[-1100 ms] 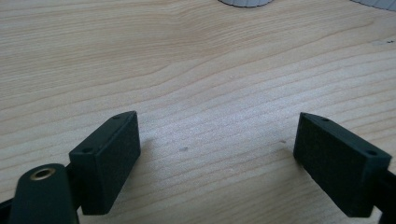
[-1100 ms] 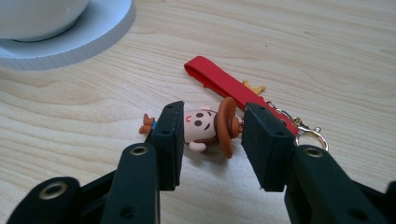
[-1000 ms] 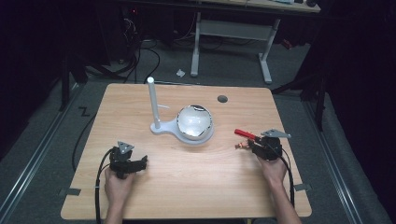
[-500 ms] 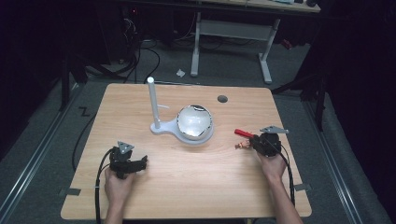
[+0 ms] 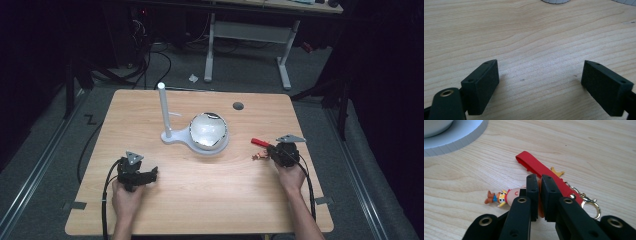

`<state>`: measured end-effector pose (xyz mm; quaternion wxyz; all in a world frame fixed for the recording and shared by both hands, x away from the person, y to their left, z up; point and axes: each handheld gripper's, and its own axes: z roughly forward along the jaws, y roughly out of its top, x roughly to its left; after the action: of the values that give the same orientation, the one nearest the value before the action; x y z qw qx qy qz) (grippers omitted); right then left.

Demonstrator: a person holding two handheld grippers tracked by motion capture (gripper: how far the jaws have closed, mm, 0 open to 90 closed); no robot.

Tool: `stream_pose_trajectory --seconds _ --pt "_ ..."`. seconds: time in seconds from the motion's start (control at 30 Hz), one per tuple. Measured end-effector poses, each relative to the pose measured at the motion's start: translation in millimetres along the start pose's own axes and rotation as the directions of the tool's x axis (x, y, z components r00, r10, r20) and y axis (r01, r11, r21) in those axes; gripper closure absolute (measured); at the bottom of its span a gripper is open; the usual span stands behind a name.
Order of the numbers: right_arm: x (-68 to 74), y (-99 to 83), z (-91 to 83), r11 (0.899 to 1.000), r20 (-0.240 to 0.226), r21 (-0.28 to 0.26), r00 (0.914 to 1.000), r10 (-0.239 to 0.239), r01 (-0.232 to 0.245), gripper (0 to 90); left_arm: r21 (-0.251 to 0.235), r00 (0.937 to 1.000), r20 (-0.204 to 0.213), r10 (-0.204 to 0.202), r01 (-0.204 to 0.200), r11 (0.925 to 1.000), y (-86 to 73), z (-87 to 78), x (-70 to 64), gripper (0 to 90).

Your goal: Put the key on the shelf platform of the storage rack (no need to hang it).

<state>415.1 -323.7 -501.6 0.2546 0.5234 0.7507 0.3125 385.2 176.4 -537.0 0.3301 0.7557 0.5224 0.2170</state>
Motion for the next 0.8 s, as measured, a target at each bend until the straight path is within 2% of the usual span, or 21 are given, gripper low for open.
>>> stream_pose_trajectory --seconds 0.23,0.43,0.8 --pt "0.2 3.5 -9.5 0.999 -0.007 -0.036 0.9997 -0.023 0.023 86.4 -0.001 1.0000 -0.002 0.000 0.000 1.0000 0.0 0.1 -0.1 15.1" --pt "0.3 6.1 -17.0 0.998 -0.002 -0.039 0.9991 -0.043 0.042 86.5 -0.001 1.0000 -0.002 0.000 0.000 1.0000 0.0 0.1 -0.1 15.1" --pt "2.6 26.9 -39.6 0.991 -0.011 -0.103 0.9960 -0.089 0.087 86.6 -0.001 1.0000 -0.001 0.000 0.000 1.0000 0.0 0.1 -0.1 15.1"
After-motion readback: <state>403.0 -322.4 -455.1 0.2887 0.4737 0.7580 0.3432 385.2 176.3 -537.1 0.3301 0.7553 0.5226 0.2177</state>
